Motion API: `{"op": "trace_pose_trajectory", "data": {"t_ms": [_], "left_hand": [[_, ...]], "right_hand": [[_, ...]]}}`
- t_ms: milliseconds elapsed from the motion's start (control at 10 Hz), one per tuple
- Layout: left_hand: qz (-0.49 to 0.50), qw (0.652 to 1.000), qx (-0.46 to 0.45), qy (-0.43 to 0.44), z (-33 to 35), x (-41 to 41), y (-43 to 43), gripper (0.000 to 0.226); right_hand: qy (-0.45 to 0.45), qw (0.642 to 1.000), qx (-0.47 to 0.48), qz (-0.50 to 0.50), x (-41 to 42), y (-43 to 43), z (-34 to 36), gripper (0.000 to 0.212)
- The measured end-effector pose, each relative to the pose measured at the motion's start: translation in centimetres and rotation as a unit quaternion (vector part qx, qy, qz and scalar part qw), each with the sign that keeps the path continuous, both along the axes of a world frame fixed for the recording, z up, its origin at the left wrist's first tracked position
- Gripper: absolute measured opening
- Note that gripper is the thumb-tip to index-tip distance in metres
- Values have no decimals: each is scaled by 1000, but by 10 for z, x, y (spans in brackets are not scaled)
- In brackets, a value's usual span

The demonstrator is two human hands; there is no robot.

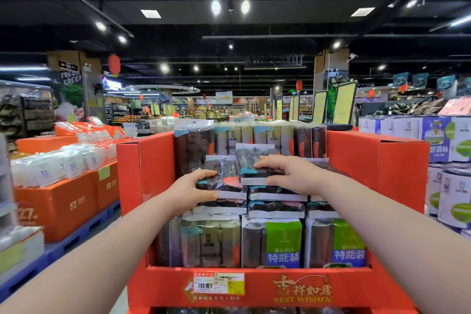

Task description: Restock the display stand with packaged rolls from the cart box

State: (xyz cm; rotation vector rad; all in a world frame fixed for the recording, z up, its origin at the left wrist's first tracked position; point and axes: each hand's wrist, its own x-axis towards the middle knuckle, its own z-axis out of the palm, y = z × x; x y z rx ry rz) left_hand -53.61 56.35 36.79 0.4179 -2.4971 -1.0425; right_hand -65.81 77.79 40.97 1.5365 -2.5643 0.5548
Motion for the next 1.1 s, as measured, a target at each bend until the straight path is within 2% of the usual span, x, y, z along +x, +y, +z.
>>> {"op": "trace_pose_trajectory", "data": {"t_ms": [100, 200, 400, 700, 900, 1000, 1100], "left_hand": [[-2, 1000, -7, 11, -3, -3, -2, 52], [8, 1000, -9, 16, -7, -6, -5, 51], [13, 1000, -5, 14, -9, -5, -4, 51], [15, 1000, -18, -3, -8, -6, -1, 52], [37, 999, -36, -13, -10, -6, 3, 54], [100, 989, -101, -48, -6, -9, 7, 64], [206, 956, -207, -22, -12, -1, 35, 71]], "right_hand": [[11, 1000, -9, -13, 0, -1, -4, 42], [73, 996, 21, -37, 1, -2, 0, 42], [127, 989, 55, -61, 8, -4, 6, 38], [132, 986, 54, -84, 3, -9, 0, 36], [113, 991, 17, -75, 2, -11, -15, 36], [173, 979, 25, -107, 5, -14, -17, 37], [224, 964, 5, -143, 16, -4, -33, 57]]}}
